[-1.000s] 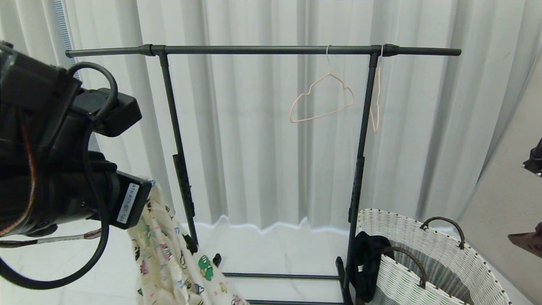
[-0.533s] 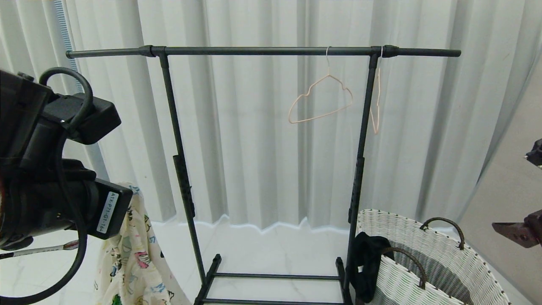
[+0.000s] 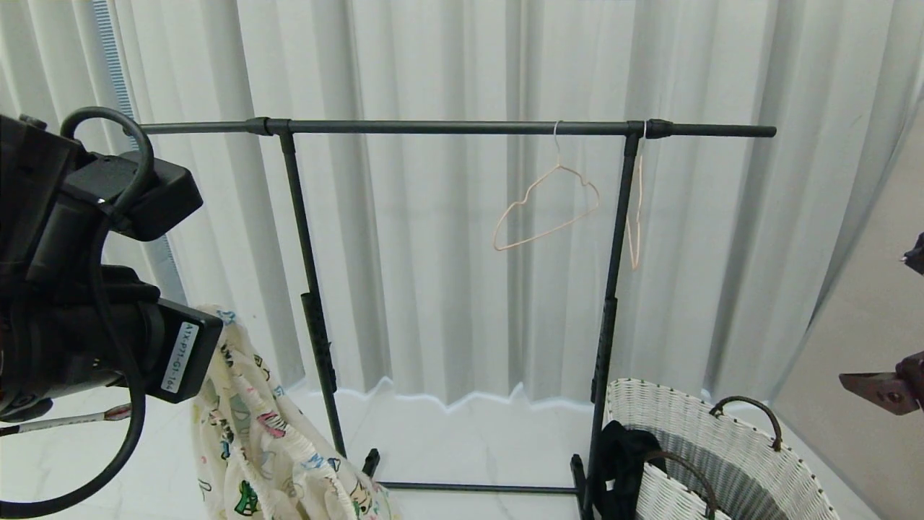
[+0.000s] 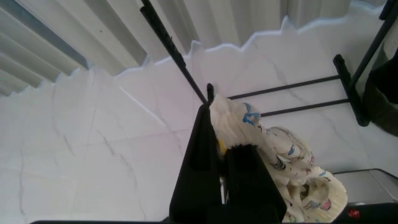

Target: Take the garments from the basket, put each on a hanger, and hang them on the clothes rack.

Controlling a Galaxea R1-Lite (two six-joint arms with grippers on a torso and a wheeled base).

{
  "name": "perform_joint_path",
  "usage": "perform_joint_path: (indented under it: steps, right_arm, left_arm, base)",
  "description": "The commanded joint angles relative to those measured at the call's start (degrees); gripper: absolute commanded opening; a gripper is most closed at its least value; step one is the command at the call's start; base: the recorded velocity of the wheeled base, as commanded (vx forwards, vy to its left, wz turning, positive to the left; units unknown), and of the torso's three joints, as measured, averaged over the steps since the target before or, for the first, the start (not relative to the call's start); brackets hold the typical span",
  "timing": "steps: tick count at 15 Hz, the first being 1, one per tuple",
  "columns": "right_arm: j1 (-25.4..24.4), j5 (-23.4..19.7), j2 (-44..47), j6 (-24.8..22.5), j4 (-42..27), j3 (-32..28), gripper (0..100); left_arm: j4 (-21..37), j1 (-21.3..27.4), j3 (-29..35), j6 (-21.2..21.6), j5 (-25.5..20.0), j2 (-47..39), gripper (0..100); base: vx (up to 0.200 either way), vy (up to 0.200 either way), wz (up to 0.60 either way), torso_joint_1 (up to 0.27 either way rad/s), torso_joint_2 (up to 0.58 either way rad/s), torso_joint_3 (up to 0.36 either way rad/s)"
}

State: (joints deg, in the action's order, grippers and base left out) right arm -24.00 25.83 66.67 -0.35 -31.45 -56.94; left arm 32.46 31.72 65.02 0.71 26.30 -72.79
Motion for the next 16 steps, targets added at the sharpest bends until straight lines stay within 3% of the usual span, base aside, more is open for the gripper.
perform_joint_path:
  steps: [1,7,13,16]
  right_arm:
    - [0.1,-0.17,0.13,0.53,-0.01,-0.01,100]
    - [1.33,-0.17,0.65,0.71,0.69,-0.54,100]
    - [2.21,-1.4,1.18,0.62,7.72,1.92,100]
    - [2.21,-1.4,1.18,0.18,10.97,3.42,100]
  left_arm:
    - [-0.21,0.01,-0.07,0.08,-0.02,-0.16,0]
    - [-0.21,0.1,-0.07,0.08,0.07,-0.16,0]
    - [-0.21,0.1,-0.16,0.08,0.07,-0.16,0]
    - [-0.21,0.1,-0.25,0.17,0.16,-0.25,0]
  base:
    - [0.0,0.0,0.0,0.193,-0.48,-0.286]
    - [0.0,0.0,0.0,0.202,-0.48,-0.276]
    - [0.0,0.0,0.0,0.22,-0.49,-0.273]
    - [0.0,0.067,0.0,0.059,-0.13,-0.077]
